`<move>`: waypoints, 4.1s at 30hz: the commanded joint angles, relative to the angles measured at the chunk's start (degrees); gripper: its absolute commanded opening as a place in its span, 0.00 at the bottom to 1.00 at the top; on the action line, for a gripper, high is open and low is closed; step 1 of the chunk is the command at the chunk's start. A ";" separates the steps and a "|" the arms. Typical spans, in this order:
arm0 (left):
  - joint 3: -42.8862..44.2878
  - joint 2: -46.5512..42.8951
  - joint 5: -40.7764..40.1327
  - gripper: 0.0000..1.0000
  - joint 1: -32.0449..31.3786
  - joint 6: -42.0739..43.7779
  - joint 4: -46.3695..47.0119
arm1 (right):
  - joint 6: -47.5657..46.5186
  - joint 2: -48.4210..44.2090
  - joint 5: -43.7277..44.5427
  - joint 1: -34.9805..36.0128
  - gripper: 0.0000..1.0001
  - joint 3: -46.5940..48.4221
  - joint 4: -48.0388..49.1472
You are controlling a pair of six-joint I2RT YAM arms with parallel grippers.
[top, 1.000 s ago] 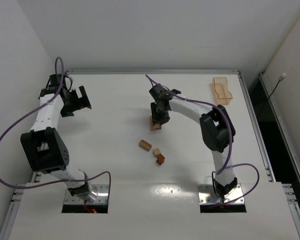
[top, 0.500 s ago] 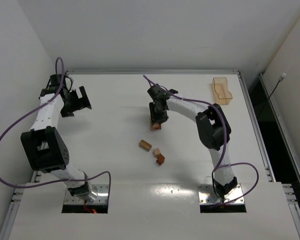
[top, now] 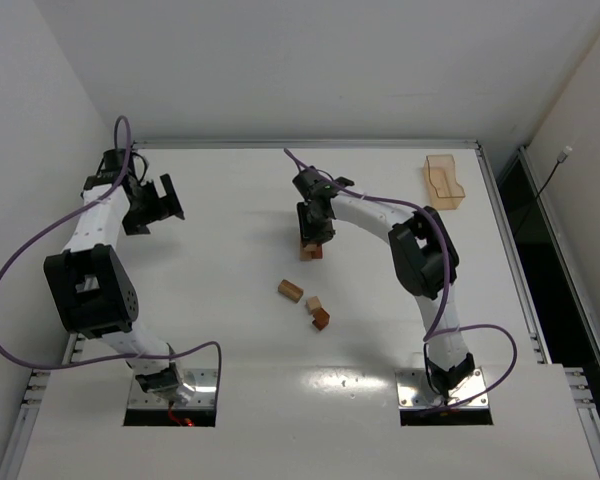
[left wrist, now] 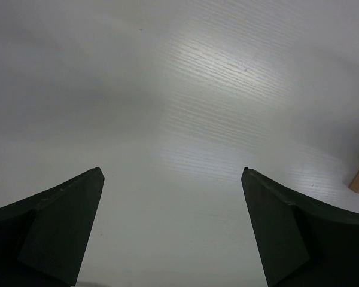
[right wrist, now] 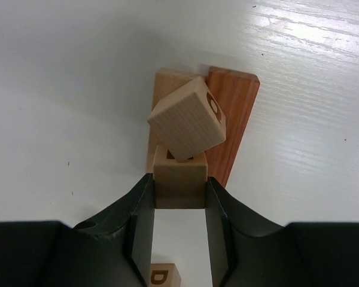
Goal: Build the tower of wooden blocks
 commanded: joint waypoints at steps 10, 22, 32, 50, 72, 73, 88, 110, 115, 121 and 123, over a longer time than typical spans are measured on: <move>3.63 1.49 1.01 1.00 0.15 -0.32 0.89 | -3.40 -2.42 1.47 0.04 0.69 -1.39 1.22; 3.47 -3.24 2.87 1.00 0.15 1.35 0.89 | -33.25 -35.53 -9.92 6.36 0.80 -22.56 19.06; 0.90 -4.57 2.87 1.00 0.15 1.44 2.04 | -63.53 -24.34 -42.13 13.39 0.82 -9.41 -9.13; -0.15 -10.46 -6.19 1.00 0.68 4.87 -0.25 | -42.61 -8.84 -16.53 14.90 0.74 -10.71 6.50; 4.69 -1.41 5.59 1.00 0.68 7.07 -2.62 | -131.76 -32.94 -41.49 4.00 0.78 -28.48 -12.63; 5.29 -1.40 6.29 1.00 0.68 7.07 -2.62 | -133.99 -28.58 -42.81 3.48 0.78 -24.03 -18.14; 2.49 -3.16 2.70 1.00 1.21 7.07 -2.62 | -148.08 -14.03 -39.84 2.94 0.68 -16.33 -15.57; 1.87 -2.64 1.11 1.00 1.74 7.07 -2.62 | -148.08 -1.02 -36.85 2.94 0.49 -5.00 -16.61; 2.40 -1.06 1.11 1.00 1.74 7.07 -2.62 | -148.69 -1.02 -36.32 2.94 0.41 -5.61 -17.93; 4.07 0.00 1.11 1.00 1.74 7.07 -2.62 | -149.75 -2.95 -35.17 2.94 0.21 -7.98 -19.51; 4.07 0.00 1.11 1.00 1.74 7.07 -2.62 | -149.75 -3.56 -35.17 3.47 0.13 -8.60 -19.51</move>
